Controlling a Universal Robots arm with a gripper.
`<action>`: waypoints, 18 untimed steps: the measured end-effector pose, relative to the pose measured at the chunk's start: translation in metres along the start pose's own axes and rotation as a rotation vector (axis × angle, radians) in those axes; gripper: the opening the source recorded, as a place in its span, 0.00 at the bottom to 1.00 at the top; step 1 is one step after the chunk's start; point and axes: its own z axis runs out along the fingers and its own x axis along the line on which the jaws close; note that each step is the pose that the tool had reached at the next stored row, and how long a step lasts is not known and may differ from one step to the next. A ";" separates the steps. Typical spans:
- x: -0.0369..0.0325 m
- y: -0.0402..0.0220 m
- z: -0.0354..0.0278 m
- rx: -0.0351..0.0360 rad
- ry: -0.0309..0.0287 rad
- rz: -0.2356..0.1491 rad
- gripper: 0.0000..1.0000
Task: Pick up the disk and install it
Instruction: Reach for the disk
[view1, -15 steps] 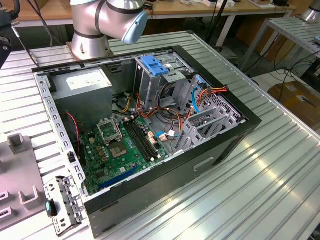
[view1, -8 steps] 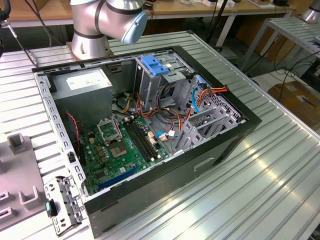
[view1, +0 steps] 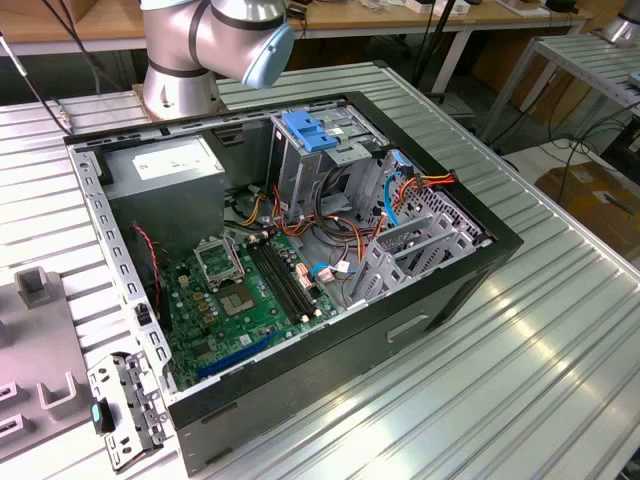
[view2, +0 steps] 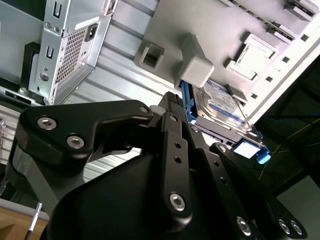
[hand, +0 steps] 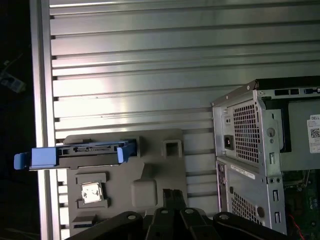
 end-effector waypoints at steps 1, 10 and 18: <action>0.0019 -0.0001 0.0000 -0.0001 0.0000 0.000 0.11; 0.0161 -0.0012 -0.0002 0.0001 0.0009 0.000 0.11; 0.0273 -0.0021 -0.0002 0.0000 0.0011 0.000 0.11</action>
